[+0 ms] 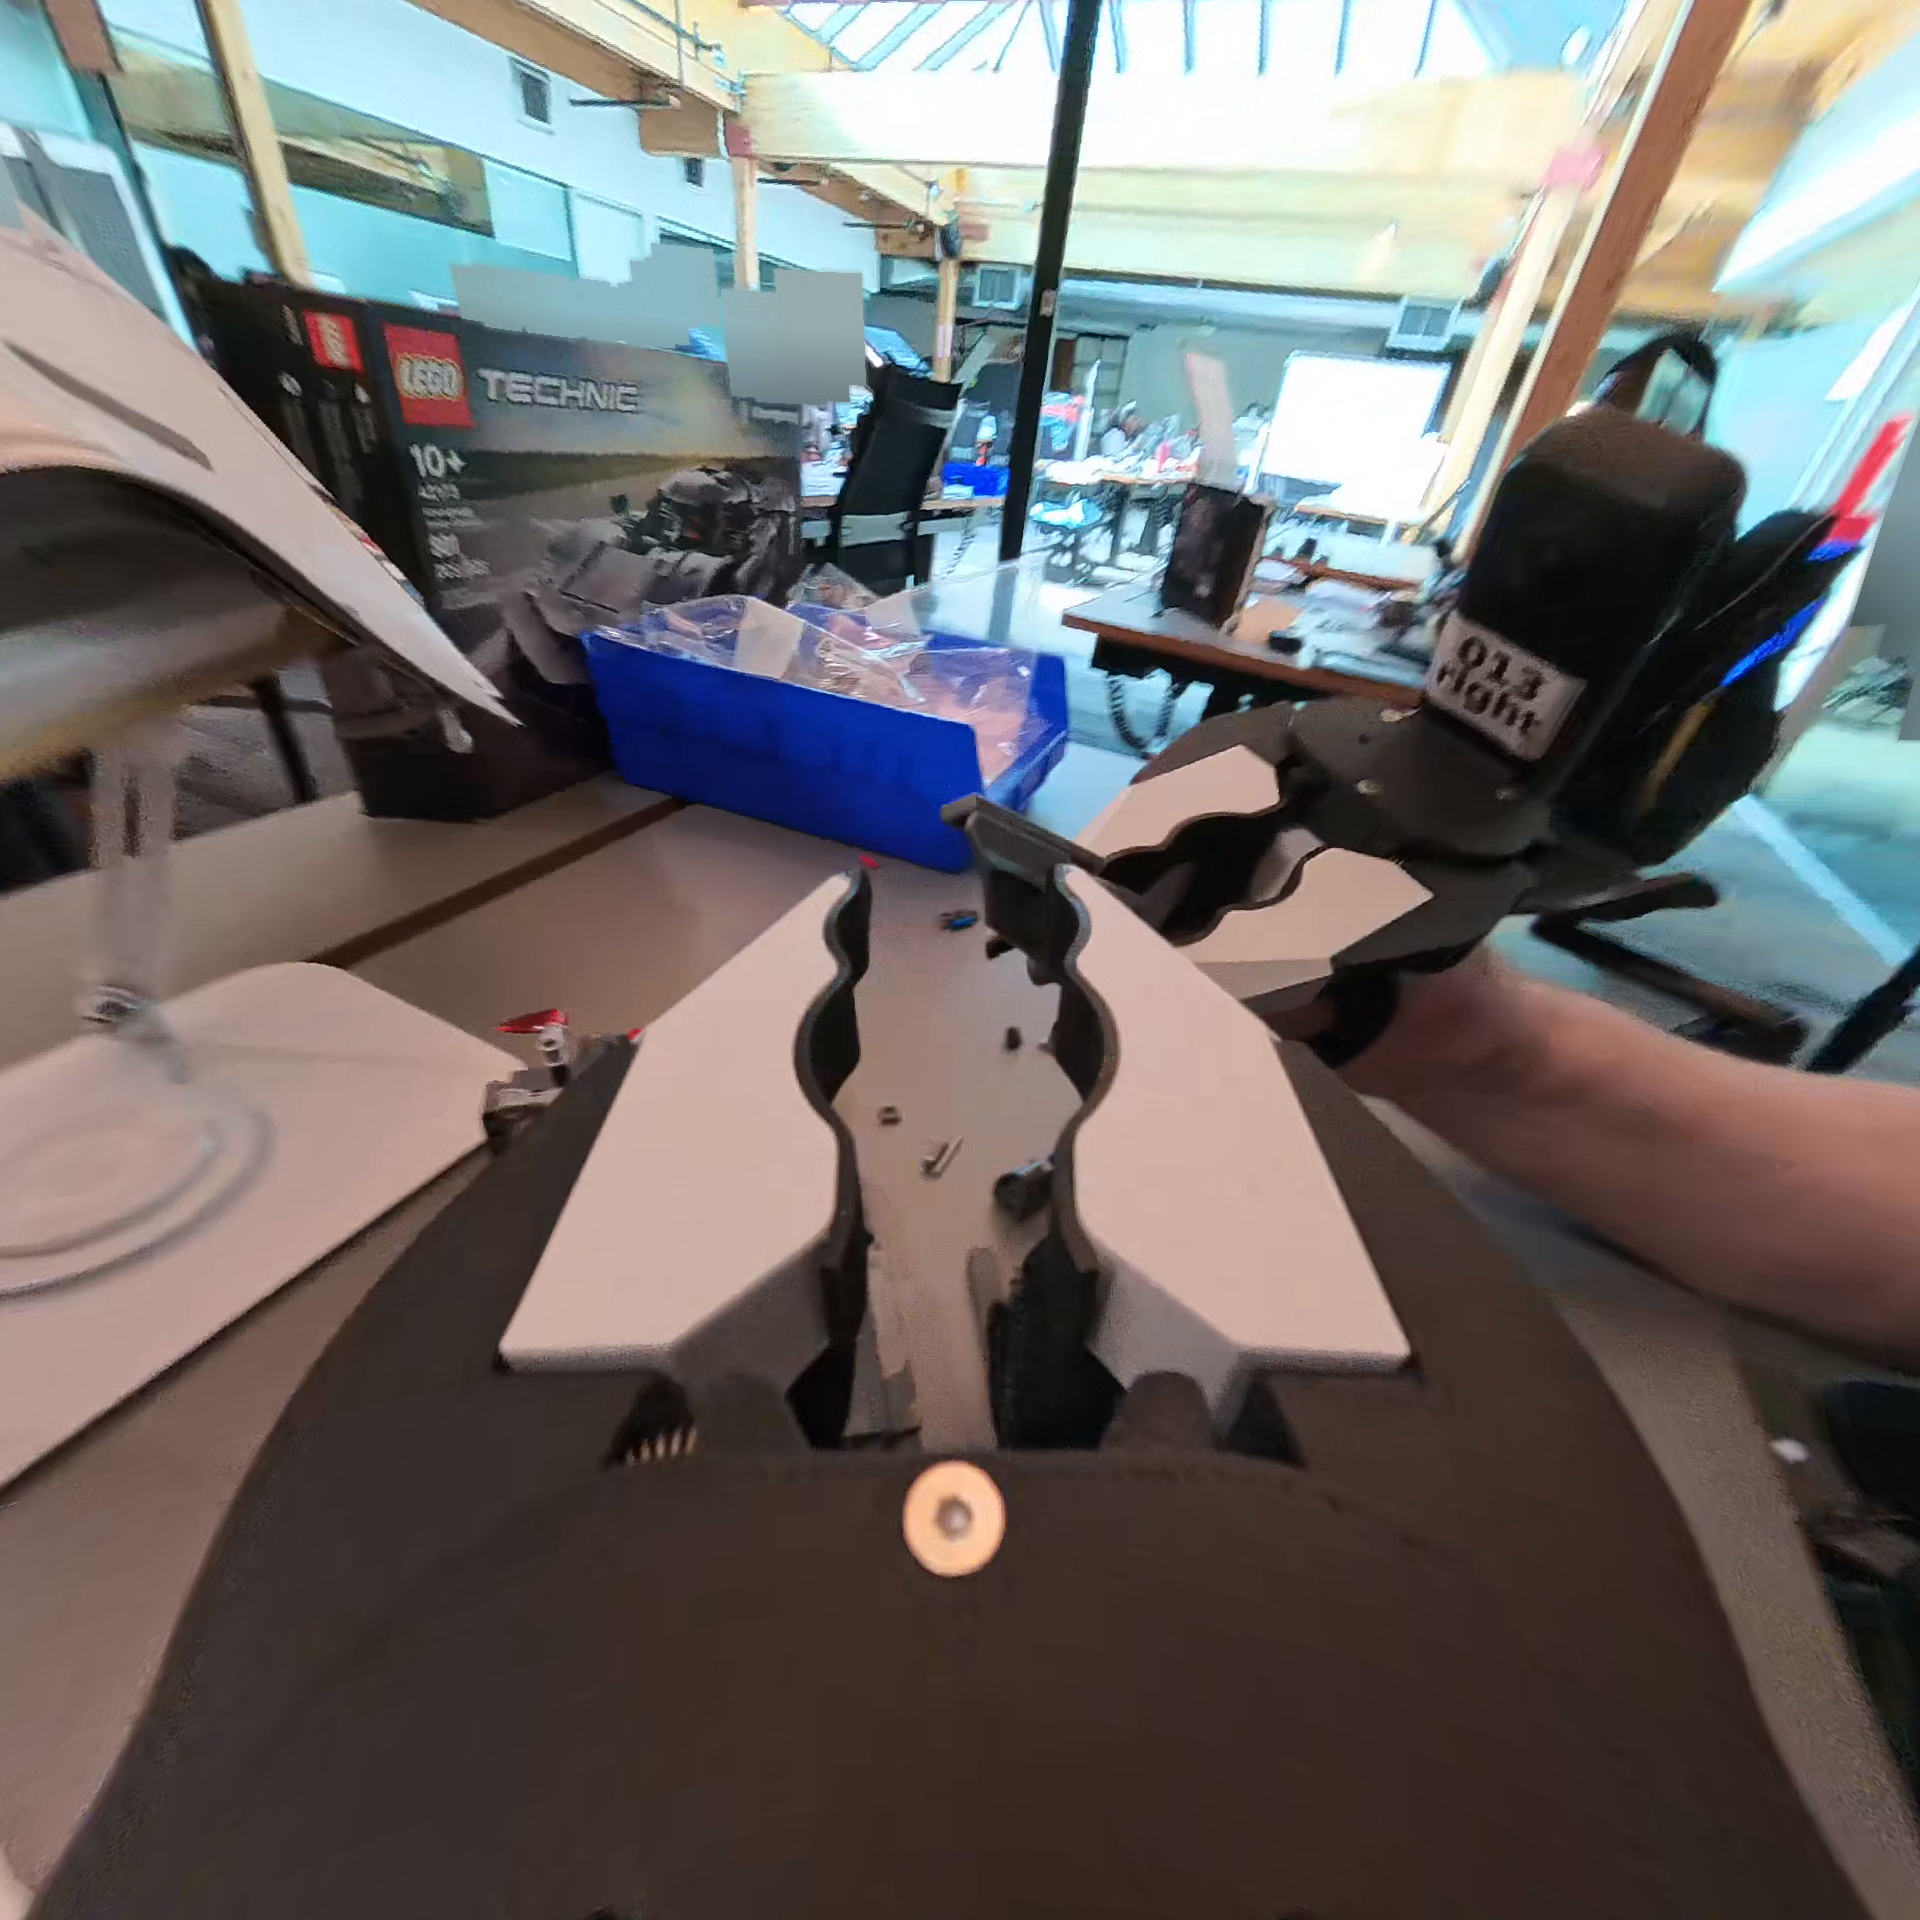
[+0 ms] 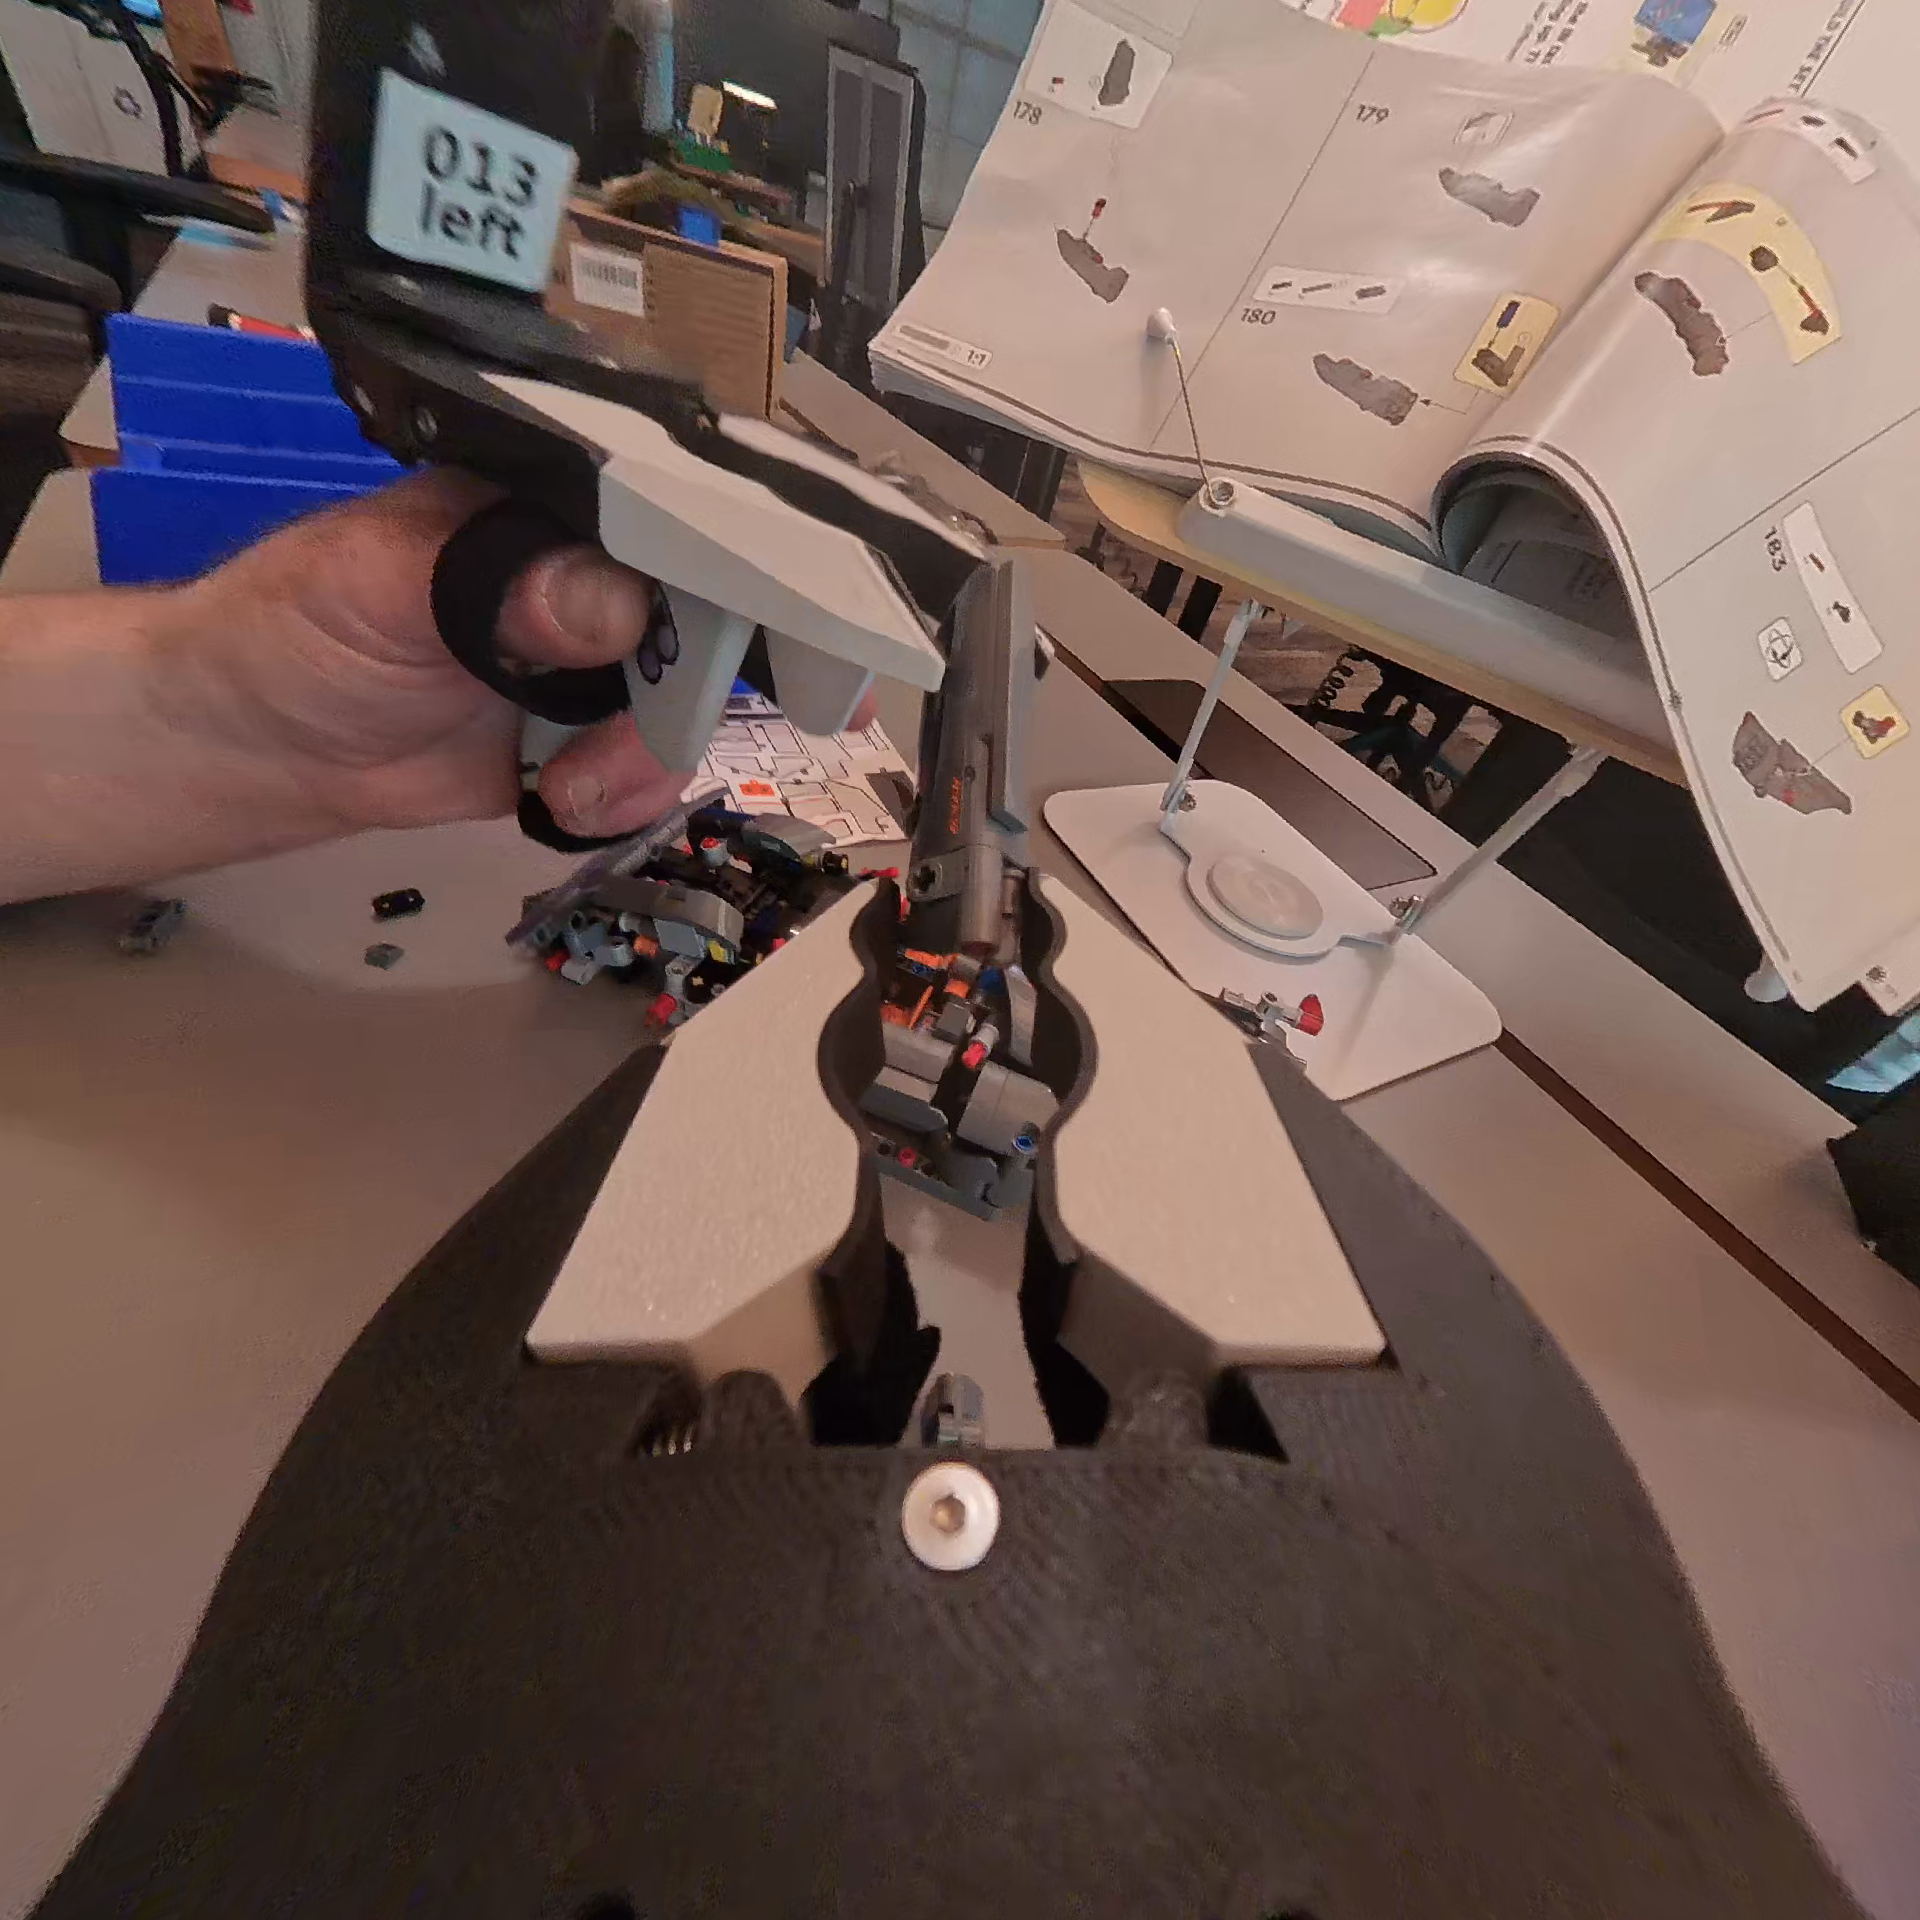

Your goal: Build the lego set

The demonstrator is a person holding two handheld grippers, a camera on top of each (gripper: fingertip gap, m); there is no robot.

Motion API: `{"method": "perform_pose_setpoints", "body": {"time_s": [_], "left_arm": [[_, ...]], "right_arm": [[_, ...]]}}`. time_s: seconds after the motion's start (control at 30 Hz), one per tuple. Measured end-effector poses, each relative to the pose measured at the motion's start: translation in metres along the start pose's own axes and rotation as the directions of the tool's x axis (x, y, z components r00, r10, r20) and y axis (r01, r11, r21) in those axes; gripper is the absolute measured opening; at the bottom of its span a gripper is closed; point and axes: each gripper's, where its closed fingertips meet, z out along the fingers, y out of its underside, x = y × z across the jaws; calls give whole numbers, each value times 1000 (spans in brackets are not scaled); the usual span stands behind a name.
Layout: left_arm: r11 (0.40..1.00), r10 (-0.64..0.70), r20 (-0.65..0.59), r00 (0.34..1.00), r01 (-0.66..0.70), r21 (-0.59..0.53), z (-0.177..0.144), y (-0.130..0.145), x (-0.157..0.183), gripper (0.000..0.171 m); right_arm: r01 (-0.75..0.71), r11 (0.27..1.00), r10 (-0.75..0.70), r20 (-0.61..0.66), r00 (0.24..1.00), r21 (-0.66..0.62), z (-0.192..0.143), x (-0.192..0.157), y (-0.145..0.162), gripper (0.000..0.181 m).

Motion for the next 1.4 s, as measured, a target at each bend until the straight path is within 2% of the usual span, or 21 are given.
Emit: {"method": "perform_pose_setpoints", "body": {"time_s": [0.1,0.2,0.53,0.7,0.87,1.13,1.3,1.4], "left_arm": [[991,126,64,990,-123,-46,1,3,-1,34],[979,191,80,978,-184,-89,6,10,1,33],[980,192,125,973,-182,-83,-2,7,-10,37],[981,189,147,971,-178,-83,-6,5,-15,36],[986,162,160,974,-151,-77,-9,4,-20,34],[985,163,153,975,-152,-78,-8,3,-16,33],[985,161,147,976,-150,-85,-6,6,-15,33],[985,159,141,977,-147,-87,-5,7,-13,33]], "right_arm": [[42,998,-43,-22,999,-47,2,1,7,21],[68,995,-70,-32,997,-70,4,-1,10,21],[37,997,-40,-30,999,-69,0,0,11,21],[9,993,-9,-6,1000,-118,-8,-10,13,20],[-20,972,28,33,999,-233,-18,-37,31,20],[-175,913,236,130,963,-368,-32,-99,68,21],[-302,801,431,149,890,-516,-30,-129,94,21],[-308,759,466,149,872,-573,-24,-146,105,21]]}}
